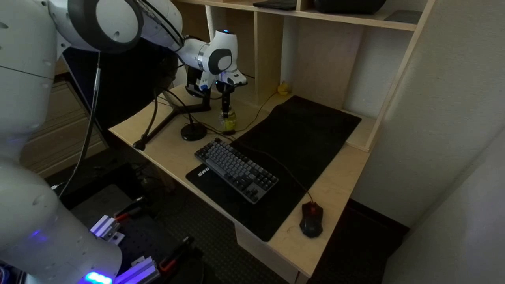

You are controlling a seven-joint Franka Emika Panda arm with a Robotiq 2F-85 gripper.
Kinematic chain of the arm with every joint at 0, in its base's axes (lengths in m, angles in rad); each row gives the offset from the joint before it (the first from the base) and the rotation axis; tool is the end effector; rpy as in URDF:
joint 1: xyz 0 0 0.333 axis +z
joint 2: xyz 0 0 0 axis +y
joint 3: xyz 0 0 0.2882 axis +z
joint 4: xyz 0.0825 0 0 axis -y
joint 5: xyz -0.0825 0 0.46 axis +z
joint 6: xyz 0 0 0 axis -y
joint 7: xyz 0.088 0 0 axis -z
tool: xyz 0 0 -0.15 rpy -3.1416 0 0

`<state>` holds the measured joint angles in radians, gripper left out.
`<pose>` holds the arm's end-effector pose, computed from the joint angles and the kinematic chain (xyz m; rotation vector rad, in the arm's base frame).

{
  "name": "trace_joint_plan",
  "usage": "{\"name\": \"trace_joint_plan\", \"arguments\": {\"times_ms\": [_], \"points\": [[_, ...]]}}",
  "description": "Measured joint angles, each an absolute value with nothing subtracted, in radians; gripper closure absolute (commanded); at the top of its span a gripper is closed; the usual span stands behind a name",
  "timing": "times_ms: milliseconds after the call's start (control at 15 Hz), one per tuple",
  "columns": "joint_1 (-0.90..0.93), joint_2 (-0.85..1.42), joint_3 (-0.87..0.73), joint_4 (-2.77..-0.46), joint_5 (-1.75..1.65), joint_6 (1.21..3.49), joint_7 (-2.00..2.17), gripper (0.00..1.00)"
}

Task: Put the drink can on the mat then turn on the lamp

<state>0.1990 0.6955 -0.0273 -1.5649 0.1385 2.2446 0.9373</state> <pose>0.7288 0.1361 0.1215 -2.8005 1.2619 0.0926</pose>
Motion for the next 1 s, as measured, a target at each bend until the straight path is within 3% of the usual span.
{"name": "trace_joint_plan", "arguments": {"times_ms": [267,533,933,1000], "points": [[0.189,0.691,-0.034,-1.564,0.169,2.334,0.974,0.58],[0.067,0.619,-0.055,-1.558,0.227,2.350,0.958,0.58],[-0.118,0.549,-0.137,-1.513,0.229,2.102,0.905,0.58],[-0.142,0.555,-0.152,-1.497,0.229,2.060,0.906,0.33]]}}
